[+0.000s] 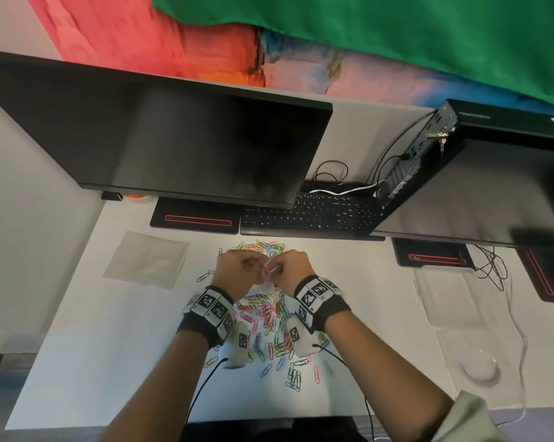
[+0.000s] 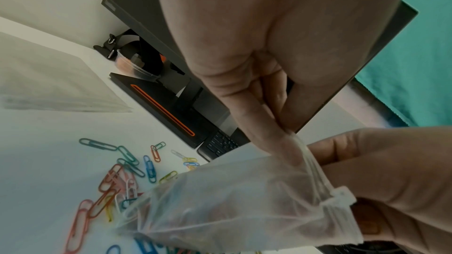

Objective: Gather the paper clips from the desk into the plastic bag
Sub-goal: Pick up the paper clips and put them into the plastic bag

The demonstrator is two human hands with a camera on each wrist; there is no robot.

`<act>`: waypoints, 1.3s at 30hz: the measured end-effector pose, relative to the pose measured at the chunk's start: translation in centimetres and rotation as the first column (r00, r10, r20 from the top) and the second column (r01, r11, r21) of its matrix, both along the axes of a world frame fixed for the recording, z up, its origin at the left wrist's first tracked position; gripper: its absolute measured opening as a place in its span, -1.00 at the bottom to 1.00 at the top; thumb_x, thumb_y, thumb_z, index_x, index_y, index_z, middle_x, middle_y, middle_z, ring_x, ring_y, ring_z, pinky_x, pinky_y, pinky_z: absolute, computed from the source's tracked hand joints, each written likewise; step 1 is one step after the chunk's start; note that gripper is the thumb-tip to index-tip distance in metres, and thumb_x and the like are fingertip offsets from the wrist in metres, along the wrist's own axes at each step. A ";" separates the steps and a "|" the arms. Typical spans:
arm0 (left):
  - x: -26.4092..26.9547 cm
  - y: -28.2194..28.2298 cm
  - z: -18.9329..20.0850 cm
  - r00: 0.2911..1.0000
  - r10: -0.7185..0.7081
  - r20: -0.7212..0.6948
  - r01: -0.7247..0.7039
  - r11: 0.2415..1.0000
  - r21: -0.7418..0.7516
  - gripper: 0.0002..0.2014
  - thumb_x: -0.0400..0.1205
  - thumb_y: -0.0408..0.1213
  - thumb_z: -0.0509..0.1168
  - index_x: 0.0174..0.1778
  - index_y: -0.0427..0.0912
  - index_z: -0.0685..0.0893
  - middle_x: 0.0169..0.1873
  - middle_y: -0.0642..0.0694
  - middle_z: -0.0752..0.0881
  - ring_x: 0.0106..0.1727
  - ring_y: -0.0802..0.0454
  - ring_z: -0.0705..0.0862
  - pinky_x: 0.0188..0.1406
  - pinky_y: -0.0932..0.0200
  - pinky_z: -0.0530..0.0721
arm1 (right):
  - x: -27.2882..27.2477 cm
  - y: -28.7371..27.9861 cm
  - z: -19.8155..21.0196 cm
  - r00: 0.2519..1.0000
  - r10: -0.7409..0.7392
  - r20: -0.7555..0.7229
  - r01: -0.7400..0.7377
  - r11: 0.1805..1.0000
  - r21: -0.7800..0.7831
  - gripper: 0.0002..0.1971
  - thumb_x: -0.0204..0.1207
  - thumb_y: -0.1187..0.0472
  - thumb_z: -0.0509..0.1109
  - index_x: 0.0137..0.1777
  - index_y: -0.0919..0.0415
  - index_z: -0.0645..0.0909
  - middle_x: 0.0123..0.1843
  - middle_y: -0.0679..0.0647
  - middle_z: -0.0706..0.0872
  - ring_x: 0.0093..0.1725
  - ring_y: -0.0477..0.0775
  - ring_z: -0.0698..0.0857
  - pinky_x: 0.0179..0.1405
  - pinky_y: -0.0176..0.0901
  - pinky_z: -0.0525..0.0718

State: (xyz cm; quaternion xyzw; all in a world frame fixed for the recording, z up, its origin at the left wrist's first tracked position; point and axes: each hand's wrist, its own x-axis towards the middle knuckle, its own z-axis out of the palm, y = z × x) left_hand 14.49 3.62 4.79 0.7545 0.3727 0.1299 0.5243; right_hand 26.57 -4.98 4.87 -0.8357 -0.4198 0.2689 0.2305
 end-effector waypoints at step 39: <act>-2.3 1.7 -0.6 0.988 0.148 0.035 -0.146 0.988 -0.059 -0.89 0.63 -0.29 0.40 -0.01 -0.17 0.83 -0.31 -0.13 0.85 -0.31 -0.07 0.85 -0.11 -0.12 0.86 | 2.1 -5.3 -9.8 0.760 0.562 0.326 -0.491 0.826 -0.276 -0.64 0.57 0.32 0.32 0.36 0.16 0.58 0.37 0.14 0.56 0.28 0.22 0.56 0.24 0.05 0.64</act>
